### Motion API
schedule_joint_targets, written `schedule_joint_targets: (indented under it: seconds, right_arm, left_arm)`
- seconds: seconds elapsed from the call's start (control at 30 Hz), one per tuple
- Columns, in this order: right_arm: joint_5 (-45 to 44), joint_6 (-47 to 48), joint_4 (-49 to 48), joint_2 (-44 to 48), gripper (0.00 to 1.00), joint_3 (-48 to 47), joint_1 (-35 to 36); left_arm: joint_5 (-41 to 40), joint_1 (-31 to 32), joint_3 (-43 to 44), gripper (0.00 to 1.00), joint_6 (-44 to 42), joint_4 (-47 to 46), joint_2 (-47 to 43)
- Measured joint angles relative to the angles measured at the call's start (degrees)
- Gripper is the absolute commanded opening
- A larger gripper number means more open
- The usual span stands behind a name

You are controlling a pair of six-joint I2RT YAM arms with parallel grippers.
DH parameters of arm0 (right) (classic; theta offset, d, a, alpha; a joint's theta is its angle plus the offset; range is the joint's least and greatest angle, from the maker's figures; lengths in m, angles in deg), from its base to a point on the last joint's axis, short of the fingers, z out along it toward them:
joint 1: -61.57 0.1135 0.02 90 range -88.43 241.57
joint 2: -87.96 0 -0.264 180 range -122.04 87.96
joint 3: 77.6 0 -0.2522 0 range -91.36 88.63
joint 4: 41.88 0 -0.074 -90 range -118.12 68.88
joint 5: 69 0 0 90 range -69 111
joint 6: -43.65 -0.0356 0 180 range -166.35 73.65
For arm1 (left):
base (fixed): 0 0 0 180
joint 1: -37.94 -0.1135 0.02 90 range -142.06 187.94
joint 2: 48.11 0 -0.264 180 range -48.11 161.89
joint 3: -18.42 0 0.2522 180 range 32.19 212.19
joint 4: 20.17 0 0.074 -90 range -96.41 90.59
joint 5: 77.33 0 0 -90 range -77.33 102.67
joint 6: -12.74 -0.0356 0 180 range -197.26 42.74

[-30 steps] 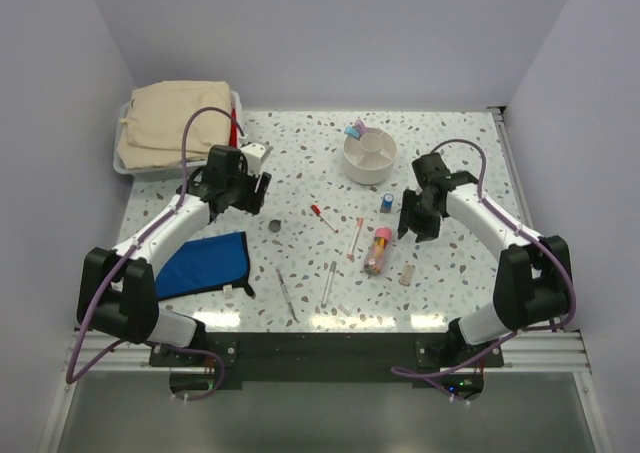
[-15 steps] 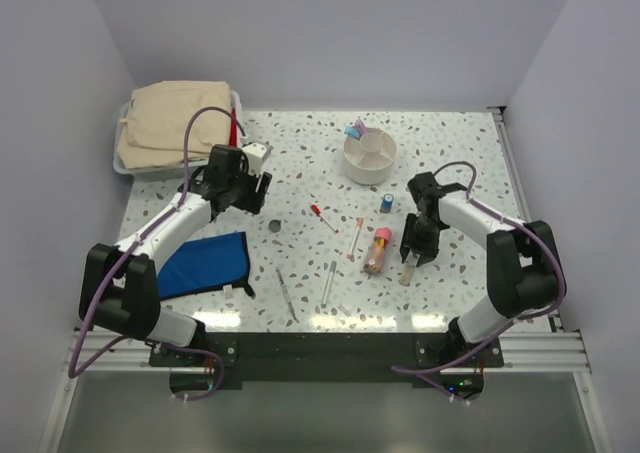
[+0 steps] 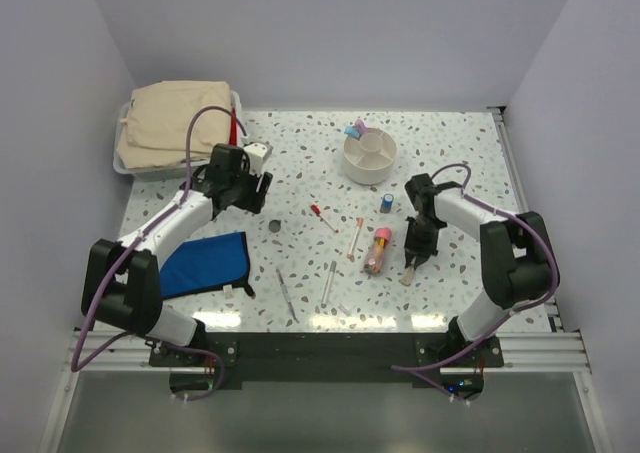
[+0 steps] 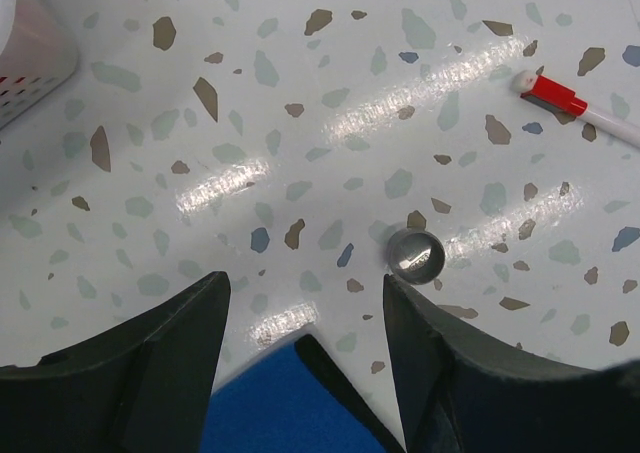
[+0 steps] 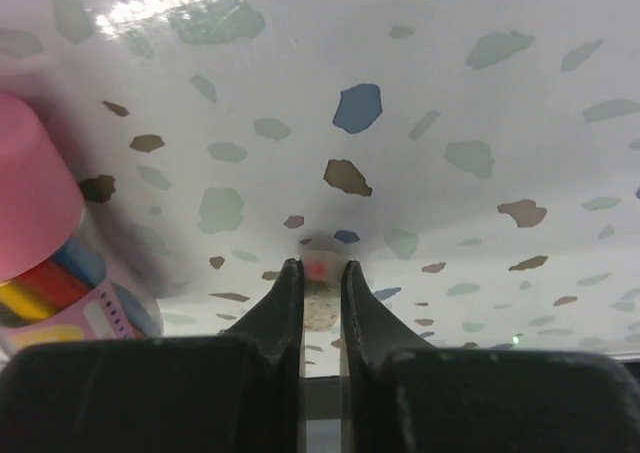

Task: Sort the stationery into containers
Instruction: Pick up the stationery from the center of the board, then place the stationery in the storage box.

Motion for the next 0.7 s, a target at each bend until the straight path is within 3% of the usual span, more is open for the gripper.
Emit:
schedule_joint_targets:
  seconds: [0.1,0.17,0.33,0.5,0.7]
  right_arm:
    - [-1.4,3.0,4.5,0.0,0.00,-6.8,0.1]
    - [-3.0,6.3,6.8,-0.1,0.00,-17.2,0.1]
    - [-5.4,11.8,1.3,-0.3,0.00,-37.4,-0.5]
    - [-7.5,14.9,-4.2,-5.0,0.00,-45.2,-0.9]
    - [-8.7,18.1,-7.5,-19.8,0.00,-55.9,-1.4]
  left_arm:
    - [0.0,-0.2,1.7,0.67,0.0,0.1,1.4]
    - [0.3,-0.5,2.9,0.67,-0.2,0.0,2.2]
    - [1.3,-1.5,5.3,0.67,-0.8,-1.8,3.8]
    - [2.3,-1.6,8.2,0.67,-1.5,-2.5,5.2]
    - [3.7,-1.6,9.0,0.67,-1.5,-3.4,5.2]
